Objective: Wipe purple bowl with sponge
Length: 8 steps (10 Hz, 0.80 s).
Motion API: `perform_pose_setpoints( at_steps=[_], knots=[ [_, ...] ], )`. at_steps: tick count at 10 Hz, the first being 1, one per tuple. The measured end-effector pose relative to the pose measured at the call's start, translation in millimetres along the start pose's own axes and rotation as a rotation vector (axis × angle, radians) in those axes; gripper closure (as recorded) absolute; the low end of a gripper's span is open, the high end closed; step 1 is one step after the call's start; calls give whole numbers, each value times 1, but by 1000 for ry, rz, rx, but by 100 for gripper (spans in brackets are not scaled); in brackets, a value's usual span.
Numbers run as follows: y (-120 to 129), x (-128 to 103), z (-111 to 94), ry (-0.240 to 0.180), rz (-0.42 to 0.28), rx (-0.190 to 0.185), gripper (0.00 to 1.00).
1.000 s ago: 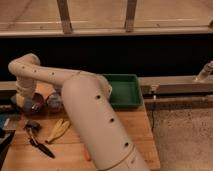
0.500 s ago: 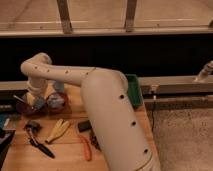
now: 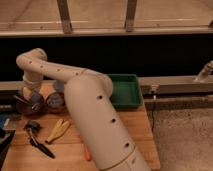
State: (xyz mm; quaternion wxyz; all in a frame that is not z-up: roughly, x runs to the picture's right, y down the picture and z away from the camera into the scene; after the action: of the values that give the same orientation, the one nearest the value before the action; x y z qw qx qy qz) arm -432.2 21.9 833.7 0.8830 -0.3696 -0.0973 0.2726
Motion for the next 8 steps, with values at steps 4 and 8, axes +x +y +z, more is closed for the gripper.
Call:
perform_pose_setpoints(
  at_steps=[4, 8],
  knots=[
    [48, -5, 6, -17, -69, -49, 100],
    [64, 27, -11, 10, -42, -49, 100]
  ],
)
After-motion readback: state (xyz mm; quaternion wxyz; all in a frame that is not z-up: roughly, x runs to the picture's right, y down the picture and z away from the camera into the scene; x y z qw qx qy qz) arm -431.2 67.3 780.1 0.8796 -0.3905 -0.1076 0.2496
